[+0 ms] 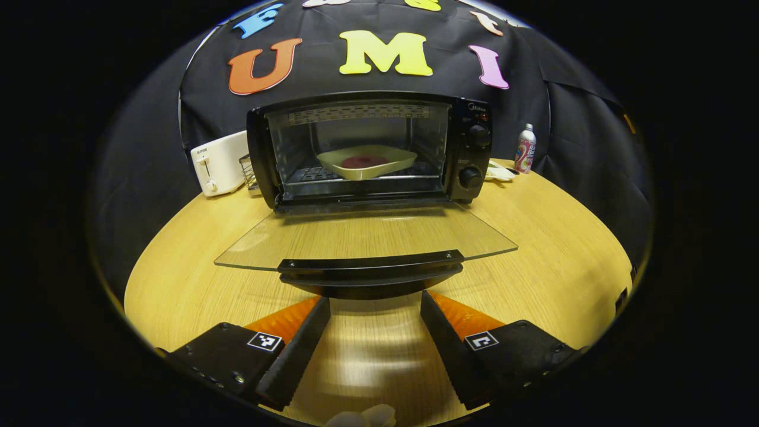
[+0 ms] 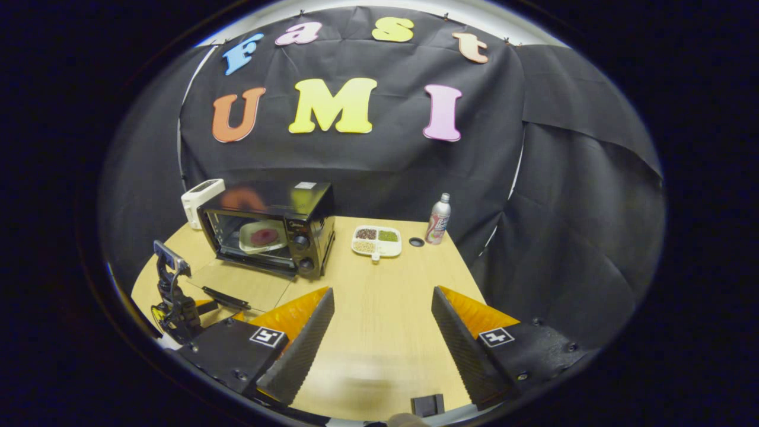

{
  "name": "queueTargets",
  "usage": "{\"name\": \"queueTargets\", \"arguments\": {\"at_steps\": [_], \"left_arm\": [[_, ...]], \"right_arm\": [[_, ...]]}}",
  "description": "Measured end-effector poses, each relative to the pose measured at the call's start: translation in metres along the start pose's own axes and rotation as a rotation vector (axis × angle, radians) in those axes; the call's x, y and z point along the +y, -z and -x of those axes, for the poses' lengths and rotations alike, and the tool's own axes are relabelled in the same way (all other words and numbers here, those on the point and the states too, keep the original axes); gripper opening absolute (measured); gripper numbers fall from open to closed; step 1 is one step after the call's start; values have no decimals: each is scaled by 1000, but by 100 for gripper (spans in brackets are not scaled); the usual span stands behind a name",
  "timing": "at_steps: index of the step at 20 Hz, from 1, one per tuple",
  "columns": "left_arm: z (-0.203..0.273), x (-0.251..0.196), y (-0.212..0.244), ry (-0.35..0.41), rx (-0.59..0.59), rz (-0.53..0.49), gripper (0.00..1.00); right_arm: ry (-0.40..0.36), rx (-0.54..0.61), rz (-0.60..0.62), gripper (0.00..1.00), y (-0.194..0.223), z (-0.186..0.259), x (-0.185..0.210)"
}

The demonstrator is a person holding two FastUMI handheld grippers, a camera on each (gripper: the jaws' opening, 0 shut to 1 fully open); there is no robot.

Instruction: Open the electric oven with the left hand, put the food in, and close the electric oven.

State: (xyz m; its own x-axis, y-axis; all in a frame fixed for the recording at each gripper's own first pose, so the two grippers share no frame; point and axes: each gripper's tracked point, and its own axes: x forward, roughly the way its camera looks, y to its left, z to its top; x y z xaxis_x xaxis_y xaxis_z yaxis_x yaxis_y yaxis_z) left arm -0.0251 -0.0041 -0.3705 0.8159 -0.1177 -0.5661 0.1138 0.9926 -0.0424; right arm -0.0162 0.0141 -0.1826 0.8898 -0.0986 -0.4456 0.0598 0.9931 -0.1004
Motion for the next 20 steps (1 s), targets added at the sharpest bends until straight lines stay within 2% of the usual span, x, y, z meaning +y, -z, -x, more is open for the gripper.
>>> {"name": "queueTargets", "arguments": {"at_steps": [11, 20], "left_arm": [[5, 5, -77, 21, -112, -18, 96], [-18, 12, -128, 31, -172, -38, 96]], "right_arm": [[10, -1, -65, 100, 7, -6, 0], [26, -6, -98, 100, 8, -16, 5]]}}
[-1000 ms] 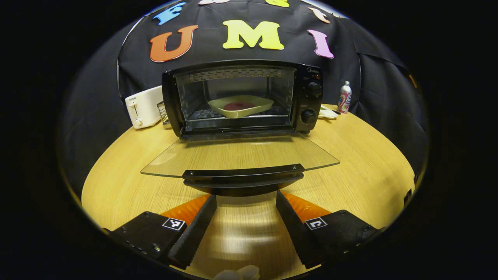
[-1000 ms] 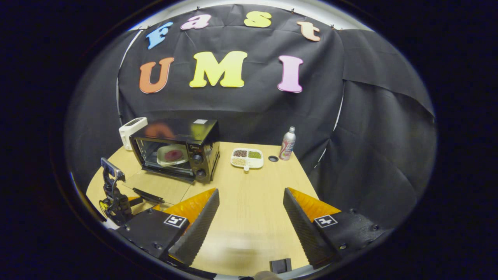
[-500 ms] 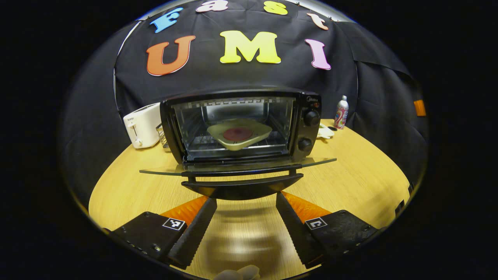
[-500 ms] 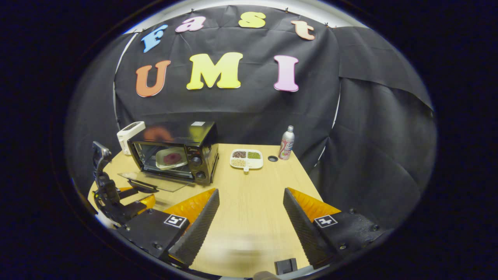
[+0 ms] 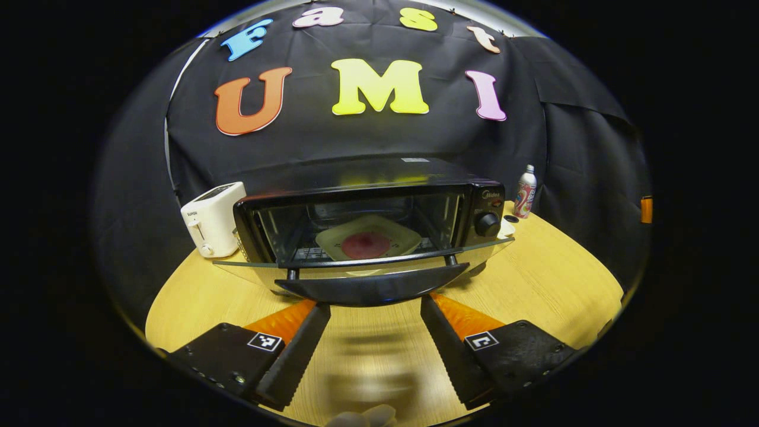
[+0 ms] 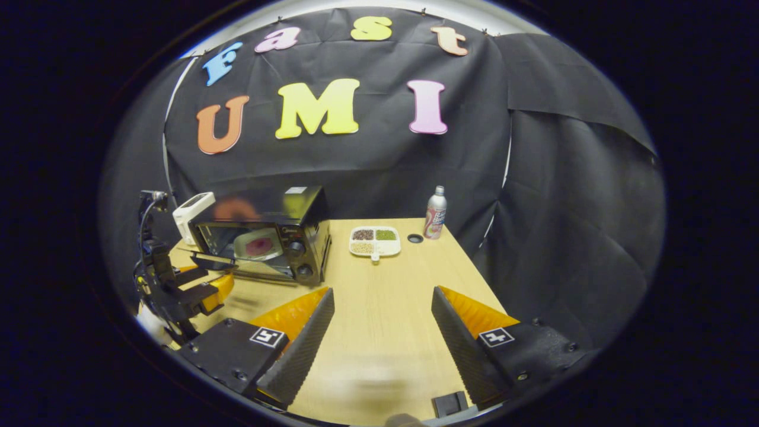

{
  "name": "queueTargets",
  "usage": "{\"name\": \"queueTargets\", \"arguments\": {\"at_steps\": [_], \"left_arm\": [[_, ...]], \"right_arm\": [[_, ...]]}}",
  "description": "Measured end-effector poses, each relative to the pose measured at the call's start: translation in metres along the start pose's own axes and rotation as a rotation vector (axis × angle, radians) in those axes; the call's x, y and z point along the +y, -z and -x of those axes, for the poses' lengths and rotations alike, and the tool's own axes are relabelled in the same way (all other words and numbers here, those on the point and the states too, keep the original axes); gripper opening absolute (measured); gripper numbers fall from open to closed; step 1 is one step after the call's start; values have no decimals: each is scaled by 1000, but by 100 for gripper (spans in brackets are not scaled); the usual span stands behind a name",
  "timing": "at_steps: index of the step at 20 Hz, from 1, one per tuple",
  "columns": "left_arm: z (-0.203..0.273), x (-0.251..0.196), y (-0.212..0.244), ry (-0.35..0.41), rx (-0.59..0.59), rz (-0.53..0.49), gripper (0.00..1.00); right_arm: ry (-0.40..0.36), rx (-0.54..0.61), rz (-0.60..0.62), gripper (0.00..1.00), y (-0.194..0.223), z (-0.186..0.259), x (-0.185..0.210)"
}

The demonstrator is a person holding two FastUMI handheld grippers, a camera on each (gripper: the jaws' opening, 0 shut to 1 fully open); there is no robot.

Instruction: Open the electric oven with the left hand, put the food in, and close the electric oven.

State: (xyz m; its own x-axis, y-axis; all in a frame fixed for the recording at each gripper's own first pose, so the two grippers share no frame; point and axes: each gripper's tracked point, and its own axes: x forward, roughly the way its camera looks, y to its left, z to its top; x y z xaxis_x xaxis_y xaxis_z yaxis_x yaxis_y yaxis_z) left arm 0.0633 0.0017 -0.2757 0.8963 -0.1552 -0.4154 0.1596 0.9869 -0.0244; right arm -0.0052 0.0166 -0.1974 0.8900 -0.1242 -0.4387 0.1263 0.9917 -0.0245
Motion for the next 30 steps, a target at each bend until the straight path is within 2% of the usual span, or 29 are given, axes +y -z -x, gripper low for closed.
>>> {"name": "queueTargets", "arguments": {"at_steps": [8, 19, 23, 26, 30], "left_arm": [[-24, 8, -33, -7, -62, -31, 96], [-18, -2, -36, -1, -63, -16, 96], [19, -3, -71, -8, -130, -6, 96], [62, -1, -108, -41, -226, -2, 96], [131, -6, -147, -99, -299, 26, 96]], "right_arm": [[7, -15, 11, 100, -7, -4, 3], [10, -38, 4, 100, -15, 0, -3], [-25, -102, 3, 100, -46, 12, 1], [-65, -182, 6, 100, -77, 28, 1], [-131, -276, -8, 100, -112, 52, -6]]}}
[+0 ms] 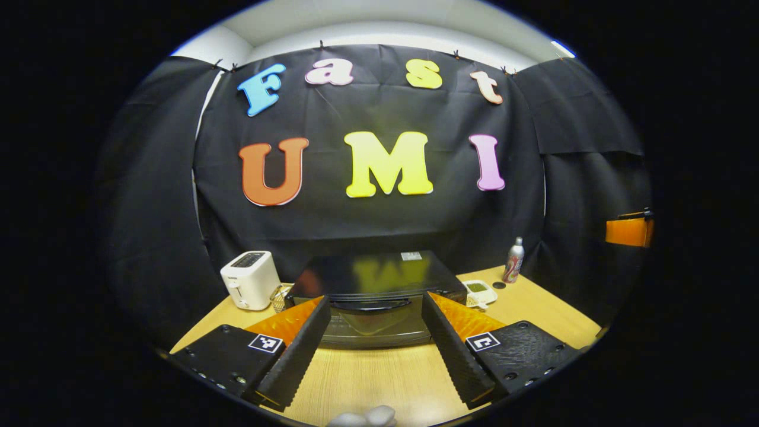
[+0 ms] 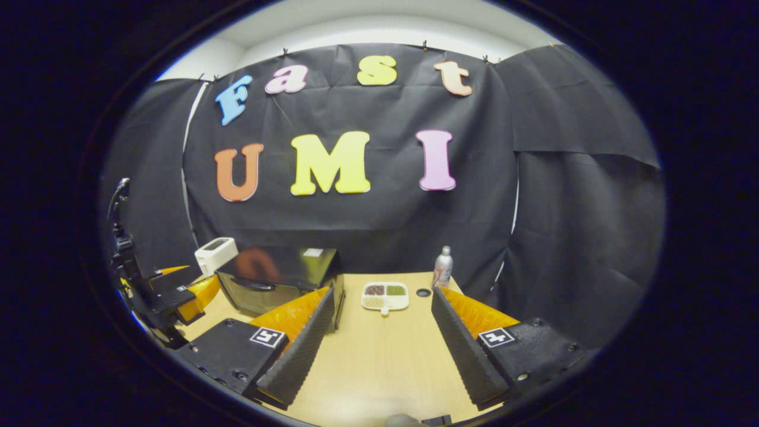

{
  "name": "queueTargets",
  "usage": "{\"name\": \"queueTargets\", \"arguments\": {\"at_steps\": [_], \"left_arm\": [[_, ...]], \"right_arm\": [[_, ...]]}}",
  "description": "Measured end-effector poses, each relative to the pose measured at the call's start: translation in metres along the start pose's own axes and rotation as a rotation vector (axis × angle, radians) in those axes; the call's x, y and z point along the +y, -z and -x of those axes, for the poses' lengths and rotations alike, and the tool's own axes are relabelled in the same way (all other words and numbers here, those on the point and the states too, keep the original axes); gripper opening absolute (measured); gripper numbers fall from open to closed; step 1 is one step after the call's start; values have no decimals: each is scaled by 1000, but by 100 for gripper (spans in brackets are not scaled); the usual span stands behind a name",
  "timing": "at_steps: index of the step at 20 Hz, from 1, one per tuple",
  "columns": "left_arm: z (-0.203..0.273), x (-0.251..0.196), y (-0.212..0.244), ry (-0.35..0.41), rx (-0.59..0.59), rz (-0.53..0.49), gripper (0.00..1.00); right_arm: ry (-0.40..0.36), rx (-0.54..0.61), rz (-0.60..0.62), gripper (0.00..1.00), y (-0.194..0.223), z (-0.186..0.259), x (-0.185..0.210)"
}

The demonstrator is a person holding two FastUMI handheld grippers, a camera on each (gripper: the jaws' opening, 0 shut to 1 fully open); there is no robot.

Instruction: Open the electric oven with the left hand, put the food in, and close the electric oven.

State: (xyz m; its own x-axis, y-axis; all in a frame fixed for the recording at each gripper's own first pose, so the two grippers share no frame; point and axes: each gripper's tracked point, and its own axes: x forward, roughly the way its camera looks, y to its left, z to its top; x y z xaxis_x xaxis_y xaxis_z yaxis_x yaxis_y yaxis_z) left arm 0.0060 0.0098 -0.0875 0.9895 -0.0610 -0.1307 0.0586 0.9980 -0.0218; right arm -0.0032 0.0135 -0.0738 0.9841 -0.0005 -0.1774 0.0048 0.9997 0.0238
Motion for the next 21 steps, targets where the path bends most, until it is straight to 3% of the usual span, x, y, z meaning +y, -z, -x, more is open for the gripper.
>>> {"name": "queueTargets", "arguments": {"at_steps": [7, 12, 21], "left_arm": [[75, -18, -91, -77, -122, -23, 96], [99, -36, -113, -93, -152, -18, 96], [100, -48, -111, -79, -148, -25, 96]], "right_arm": [[-42, -159, 3, 100, -59, 40, -38], [-39, -211, 12, 100, -71, 55, -58], [-51, -192, 2, 100, -61, 57, -59]]}}
